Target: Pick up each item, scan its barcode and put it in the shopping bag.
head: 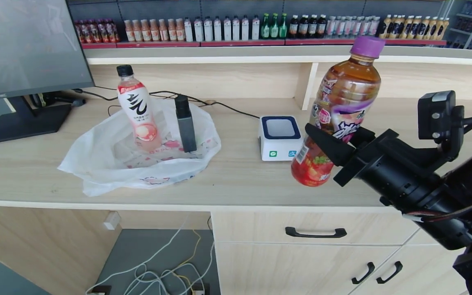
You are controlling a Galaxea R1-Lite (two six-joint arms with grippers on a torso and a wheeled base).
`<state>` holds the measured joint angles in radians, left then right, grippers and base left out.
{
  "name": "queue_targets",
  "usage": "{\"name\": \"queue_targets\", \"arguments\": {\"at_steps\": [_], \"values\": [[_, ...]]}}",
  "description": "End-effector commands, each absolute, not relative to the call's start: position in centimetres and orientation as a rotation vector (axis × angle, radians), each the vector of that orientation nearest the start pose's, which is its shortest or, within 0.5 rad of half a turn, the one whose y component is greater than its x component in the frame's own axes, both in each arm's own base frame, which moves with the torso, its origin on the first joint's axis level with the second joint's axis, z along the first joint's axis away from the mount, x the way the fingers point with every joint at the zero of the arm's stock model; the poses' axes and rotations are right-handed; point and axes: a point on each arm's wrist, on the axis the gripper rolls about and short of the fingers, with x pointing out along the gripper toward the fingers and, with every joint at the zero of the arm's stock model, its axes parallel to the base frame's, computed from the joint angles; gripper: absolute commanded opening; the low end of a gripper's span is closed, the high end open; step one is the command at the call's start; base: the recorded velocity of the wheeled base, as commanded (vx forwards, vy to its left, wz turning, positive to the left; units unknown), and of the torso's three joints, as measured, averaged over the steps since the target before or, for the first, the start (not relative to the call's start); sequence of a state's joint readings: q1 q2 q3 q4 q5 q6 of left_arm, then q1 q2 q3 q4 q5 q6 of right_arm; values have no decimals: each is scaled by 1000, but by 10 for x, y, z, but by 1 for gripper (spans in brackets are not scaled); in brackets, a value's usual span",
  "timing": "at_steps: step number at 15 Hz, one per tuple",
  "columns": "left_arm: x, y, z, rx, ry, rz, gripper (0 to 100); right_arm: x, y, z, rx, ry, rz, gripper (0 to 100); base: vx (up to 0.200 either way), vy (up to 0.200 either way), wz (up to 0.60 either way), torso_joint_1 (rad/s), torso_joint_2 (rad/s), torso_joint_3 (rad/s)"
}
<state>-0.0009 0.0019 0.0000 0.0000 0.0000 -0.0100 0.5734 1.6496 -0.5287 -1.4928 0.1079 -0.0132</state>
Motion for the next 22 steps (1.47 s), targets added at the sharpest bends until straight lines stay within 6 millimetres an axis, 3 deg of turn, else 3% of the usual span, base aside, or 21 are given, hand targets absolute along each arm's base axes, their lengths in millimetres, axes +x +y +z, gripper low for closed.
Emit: {"name": "queue_targets", "arguments": {"at_steps": [1,4,9,10,12,15,17,20,22], "values": [[-23,0,76,-11,2,-2,100,220,145,214,77,-384,671,0,0,200,0,2,12,2],[-23,0,76,-11,2,-2,100,225,148,215,76,-389,671,0,0,0,0,0,0,0],[-23,0,76,-11,2,-2,100,241,142,238,13,-493,700,0,0,0,0,0,0,0],[-23,0,76,-11,2,-2,100,257,135,248,-161,-553,722,0,0,0,0,0,0,0],[-23,0,76,-11,2,-2,100,280,140,250,-365,-660,746,0,0,0,0,0,0,0],[-23,0,76,-12,2,-2,100,300,140,248,-740,-795,590,0,0,0,0,0,0,0],[-23,0,76,-11,2,-2,100,311,146,233,-875,-828,599,0,0,0,0,0,0,0],[-23,0,76,-12,2,-2,100,332,144,240,-1001,-996,637,0,0,0,0,0,0,0],[-23,0,76,-11,2,-2,100,337,139,233,-1068,-1023,658,0,0,0,0,0,0,0]]}}
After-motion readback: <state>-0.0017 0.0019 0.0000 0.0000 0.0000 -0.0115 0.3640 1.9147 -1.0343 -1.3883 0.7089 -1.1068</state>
